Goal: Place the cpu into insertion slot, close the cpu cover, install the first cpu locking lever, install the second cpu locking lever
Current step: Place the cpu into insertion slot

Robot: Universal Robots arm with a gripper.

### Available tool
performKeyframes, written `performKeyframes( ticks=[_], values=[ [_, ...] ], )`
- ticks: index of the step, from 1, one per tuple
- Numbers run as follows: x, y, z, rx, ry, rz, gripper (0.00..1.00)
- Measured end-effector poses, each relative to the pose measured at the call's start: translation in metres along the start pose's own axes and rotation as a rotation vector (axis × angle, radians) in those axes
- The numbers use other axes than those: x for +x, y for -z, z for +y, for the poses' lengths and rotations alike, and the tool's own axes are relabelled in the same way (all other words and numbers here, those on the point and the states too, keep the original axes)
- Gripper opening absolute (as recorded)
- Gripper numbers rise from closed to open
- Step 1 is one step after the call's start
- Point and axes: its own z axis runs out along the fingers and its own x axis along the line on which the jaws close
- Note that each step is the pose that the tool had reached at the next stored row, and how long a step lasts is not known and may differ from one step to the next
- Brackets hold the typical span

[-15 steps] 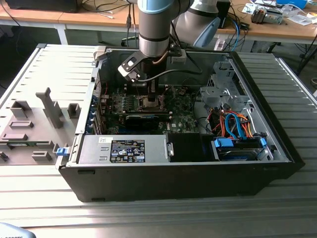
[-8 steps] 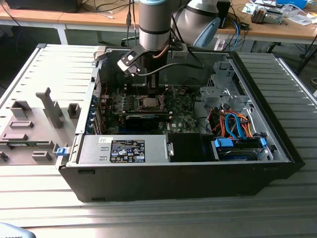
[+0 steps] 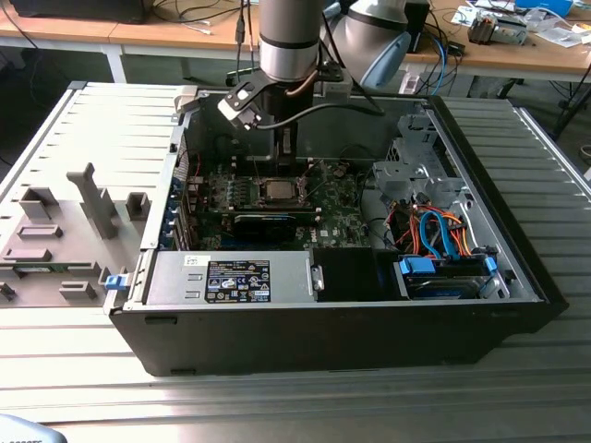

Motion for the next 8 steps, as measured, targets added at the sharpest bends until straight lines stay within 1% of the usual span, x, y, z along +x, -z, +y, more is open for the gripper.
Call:
performKeyframes(
  ticks=[6, 7, 8],
  values=[
    [0.0, 0.0089, 0.0002, 0.0, 0.0, -0.0002, 0.11],
    [0.0, 0.0119, 0.0002, 0.0, 0.0, -0.0002, 0.11],
    [-0.0001, 0.0131, 0.0002, 0.0, 0.0, -0.0003, 0.11]
  ],
)
